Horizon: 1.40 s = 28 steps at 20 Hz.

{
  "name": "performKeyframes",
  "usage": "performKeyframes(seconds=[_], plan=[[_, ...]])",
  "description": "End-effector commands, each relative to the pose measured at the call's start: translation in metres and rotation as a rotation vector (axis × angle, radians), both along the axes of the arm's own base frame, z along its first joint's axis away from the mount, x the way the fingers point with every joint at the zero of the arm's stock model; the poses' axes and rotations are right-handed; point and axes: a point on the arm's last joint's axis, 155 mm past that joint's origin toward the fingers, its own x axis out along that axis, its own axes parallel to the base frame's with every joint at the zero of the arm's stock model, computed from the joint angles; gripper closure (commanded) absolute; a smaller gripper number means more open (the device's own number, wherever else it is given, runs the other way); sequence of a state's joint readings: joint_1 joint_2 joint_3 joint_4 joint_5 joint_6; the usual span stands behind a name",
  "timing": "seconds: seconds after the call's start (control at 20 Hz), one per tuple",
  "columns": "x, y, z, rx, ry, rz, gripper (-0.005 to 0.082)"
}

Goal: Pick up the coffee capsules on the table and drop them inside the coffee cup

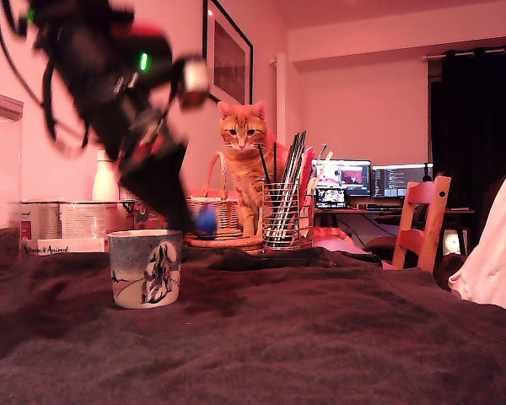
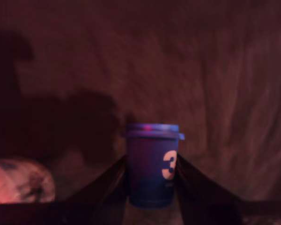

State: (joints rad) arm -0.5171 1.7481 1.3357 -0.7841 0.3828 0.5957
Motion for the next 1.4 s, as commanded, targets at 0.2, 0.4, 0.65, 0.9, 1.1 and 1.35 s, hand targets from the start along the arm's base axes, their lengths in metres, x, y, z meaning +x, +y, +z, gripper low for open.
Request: performKeyframes(seconds=[0.2,0.4,0.65,0.9,1.1,1.35], plan=[[-0.005,0.001,0.033,-0.019,0.107,0.16,0.0627],[-0.004,-0.006,0.045,-0.081,0.142,0.212,0.0627],[0.007,-0.008,0.064,-0.164,0.115,0.253,0.0627],[0.028,0.006,0.087,-0.255,-0.02,0.369,0.0627],[0.036,0.027,0.104,-0.323,-0.122,0.478,0.0627],[0.033,0.059,0.107,-0.366,-0.208,0.552,0.0627]])
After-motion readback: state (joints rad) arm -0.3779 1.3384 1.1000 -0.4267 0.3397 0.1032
